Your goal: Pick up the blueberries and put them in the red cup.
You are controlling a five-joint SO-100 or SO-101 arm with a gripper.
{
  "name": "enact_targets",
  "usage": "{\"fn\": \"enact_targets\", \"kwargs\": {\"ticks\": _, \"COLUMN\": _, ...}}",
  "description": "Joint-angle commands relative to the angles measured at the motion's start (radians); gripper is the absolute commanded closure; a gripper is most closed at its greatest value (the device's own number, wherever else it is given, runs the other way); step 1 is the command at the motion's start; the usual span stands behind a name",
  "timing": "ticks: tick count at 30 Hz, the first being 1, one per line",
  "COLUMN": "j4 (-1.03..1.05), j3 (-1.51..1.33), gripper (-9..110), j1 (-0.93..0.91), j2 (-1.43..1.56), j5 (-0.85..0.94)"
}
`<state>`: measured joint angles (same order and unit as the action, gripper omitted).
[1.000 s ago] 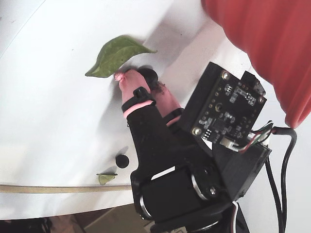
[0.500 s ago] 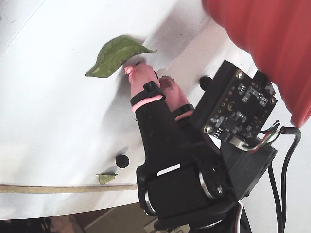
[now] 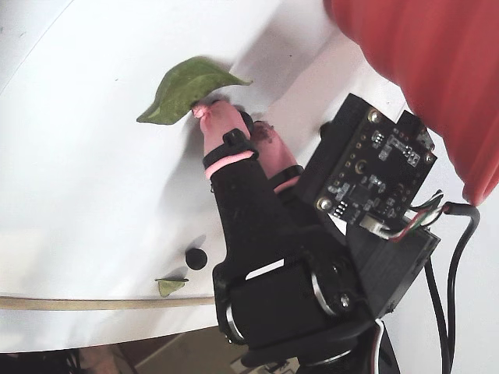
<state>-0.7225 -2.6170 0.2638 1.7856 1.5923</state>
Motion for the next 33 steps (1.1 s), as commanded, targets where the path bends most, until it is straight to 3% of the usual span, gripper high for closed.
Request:
{"fn": "enact_targets", "kwargs": {"ticks": 1, "j4": -0.020, "j3": -0.015, "gripper": 84, "j1": -0.018, "j2": 0.002, "j5": 0.008}}
{"fn": "enact_targets", "kwargs": {"ticks": 15, "j4": -0.044, "j3": -0.015, "gripper": 86, "j1": -0.023, "j2": -0.032, "j5": 0.009}}
{"fn": "enact_targets", "kwargs": {"ticks": 33, "j4": 0.184, "j3": -0.031, "gripper": 87, "j1": -0.028, "j2": 0.127, "j5": -0.009}}
